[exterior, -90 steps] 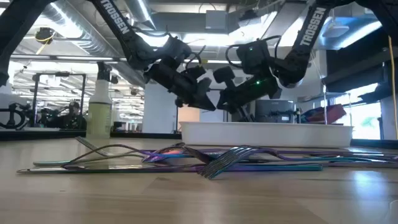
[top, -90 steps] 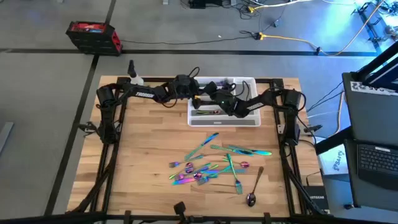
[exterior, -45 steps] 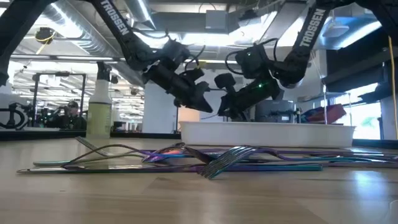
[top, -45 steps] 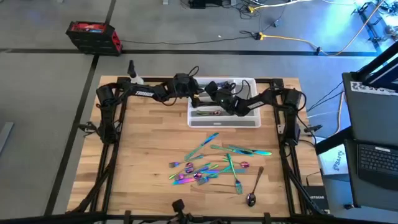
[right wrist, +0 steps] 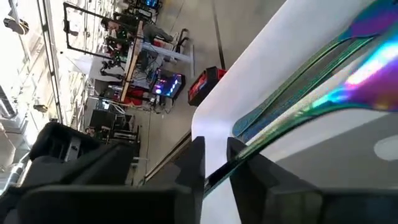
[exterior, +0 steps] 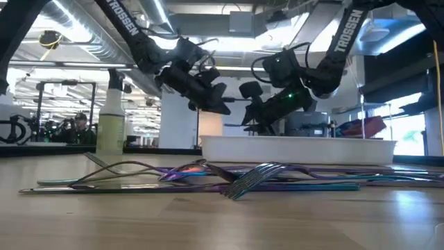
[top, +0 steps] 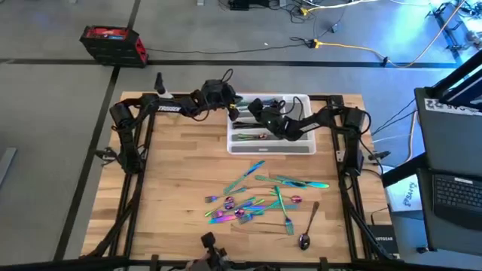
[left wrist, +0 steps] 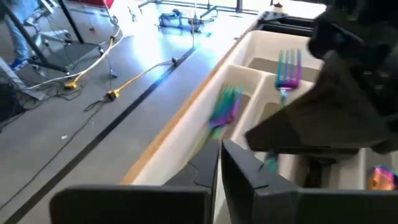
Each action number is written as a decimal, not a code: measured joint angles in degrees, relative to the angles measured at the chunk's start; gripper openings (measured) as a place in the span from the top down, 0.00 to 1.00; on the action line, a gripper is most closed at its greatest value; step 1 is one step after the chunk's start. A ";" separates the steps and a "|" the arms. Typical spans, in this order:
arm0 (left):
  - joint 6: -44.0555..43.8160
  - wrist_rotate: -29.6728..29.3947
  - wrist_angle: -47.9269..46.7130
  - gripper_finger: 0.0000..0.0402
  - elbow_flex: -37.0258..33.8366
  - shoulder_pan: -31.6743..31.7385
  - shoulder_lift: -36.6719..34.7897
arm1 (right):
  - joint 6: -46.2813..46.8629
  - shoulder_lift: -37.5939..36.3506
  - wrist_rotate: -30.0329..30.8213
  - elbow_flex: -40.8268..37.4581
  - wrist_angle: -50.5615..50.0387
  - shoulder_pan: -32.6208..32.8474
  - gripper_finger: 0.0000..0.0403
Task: Sort silverware
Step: Put the blue fork on the white silverware tray
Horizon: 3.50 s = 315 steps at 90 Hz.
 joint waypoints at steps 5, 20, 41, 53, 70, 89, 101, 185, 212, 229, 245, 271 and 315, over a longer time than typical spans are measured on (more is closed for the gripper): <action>0.00 0.00 -0.13 0.99 0.00 0.34 0.00 | 0.01 0.00 -0.77 0.00 0.00 -0.14 0.84; 0.00 0.25 -0.42 0.99 0.00 0.74 0.00 | 0.04 0.00 -6.46 0.00 -0.37 -0.80 0.80; 0.89 0.49 -0.44 0.99 0.00 0.70 -2.55 | 1.91 -0.07 -12.42 0.00 -1.16 -0.79 0.79; 2.58 0.47 -0.38 0.99 0.00 1.30 -5.10 | 2.55 -0.10 -14.17 0.00 -1.71 -0.82 0.79; 2.56 0.21 -0.27 0.99 0.00 2.83 -7.71 | 3.34 -0.17 -14.85 0.53 -3.02 -1.43 0.79; 2.73 0.21 -1.22 0.99 0.00 4.35 -7.78 | 3.04 -0.11 -15.67 2.85 -6.29 -1.40 0.79; 2.54 0.19 -2.23 0.99 0.00 4.55 -7.85 | 2.70 -0.15 -15.86 3.04 -5.85 -1.38 0.79; 6.14 0.19 -1.64 0.99 0.00 4.57 -7.93 | 1.52 -10.34 -19.96 3.08 -28.38 -1.38 0.79; 5.87 0.19 -1.62 0.99 0.00 5.62 -7.93 | -2.61 -10.38 -20.74 5.57 -36.06 -1.51 0.79; 5.53 0.19 -1.65 0.99 0.00 6.08 -7.93 | -11.00 -10.38 -18.49 9.18 -38.99 -1.96 0.79; 5.53 1.11 -2.87 0.99 0.00 5.92 -7.93 | -34.26 -10.38 -18.68 13.78 -40.82 -2.95 0.79; 12.31 12.32 -13.52 0.99 -0.02 4.20 -8.26 | -94.38 -10.40 -23.41 31.26 -73.44 3.29 0.79; -2.69 -3.60 -18.90 1.00 -9.50 -20.70 -17.44 | -98.53 -17.75 -42.31 24.67 -76.41 21.04 0.79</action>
